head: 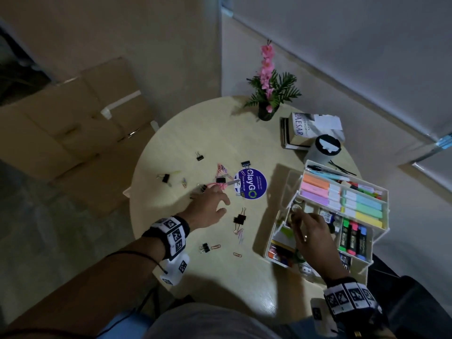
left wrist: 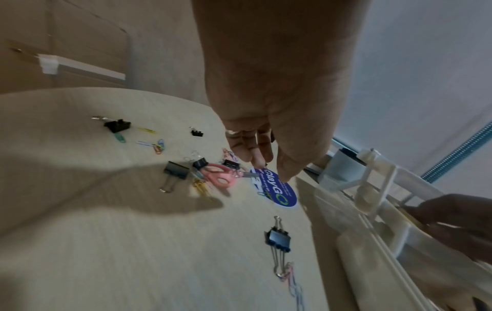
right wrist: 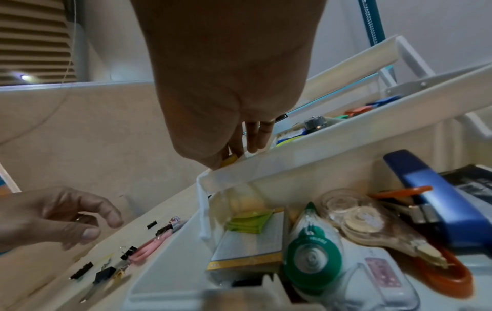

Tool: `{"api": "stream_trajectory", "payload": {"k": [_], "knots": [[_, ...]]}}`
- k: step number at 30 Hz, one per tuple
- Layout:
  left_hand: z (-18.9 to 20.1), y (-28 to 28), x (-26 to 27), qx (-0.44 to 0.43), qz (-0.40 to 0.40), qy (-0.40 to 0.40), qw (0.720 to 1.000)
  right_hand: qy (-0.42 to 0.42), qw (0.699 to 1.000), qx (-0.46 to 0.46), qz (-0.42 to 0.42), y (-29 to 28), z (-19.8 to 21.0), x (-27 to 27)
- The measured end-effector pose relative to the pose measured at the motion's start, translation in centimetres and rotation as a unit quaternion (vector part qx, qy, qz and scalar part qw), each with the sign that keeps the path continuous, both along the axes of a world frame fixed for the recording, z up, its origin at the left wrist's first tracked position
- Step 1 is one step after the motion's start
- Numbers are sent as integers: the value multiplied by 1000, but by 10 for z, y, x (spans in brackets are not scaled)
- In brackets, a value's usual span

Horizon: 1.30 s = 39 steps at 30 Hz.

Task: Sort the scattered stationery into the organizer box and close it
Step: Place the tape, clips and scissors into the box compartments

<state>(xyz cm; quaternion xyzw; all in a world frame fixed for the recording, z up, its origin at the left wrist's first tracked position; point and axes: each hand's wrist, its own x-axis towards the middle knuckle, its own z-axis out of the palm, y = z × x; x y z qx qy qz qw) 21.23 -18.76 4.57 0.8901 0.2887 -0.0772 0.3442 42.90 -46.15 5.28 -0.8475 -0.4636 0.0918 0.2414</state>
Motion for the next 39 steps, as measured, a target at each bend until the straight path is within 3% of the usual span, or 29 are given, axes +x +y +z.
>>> {"api": "stream_trajectory", "payload": {"k": [5, 8, 12, 15, 19, 23, 29, 39], "knots": [[-12, 19, -14, -16, 23, -18, 999, -33, 999, 20, 7, 8, 9, -17], [-20, 30, -20, 3, 36, -24, 999, 0, 999, 31, 45, 37, 16, -40], [-31, 47, -31, 40, 70, -9, 997, 93, 993, -54, 54, 87, -5, -68], [-39, 57, -42, 54, 105, 7, 993, 116, 983, -139, -13, 121, -36, -77], [-51, 64, -54, 52, 136, 32, 989, 97, 967, -236, -28, 144, -83, -84], [-62, 72, -59, 39, 132, 33, 990, 122, 966, -200, -109, 150, -93, -95], [-69, 83, -59, 29, 114, -7, 993, 103, 970, -188, -117, 157, -96, -99], [-76, 85, -36, 48, 85, 14, 995, 112, 973, -142, -142, 163, -85, -105]]}}
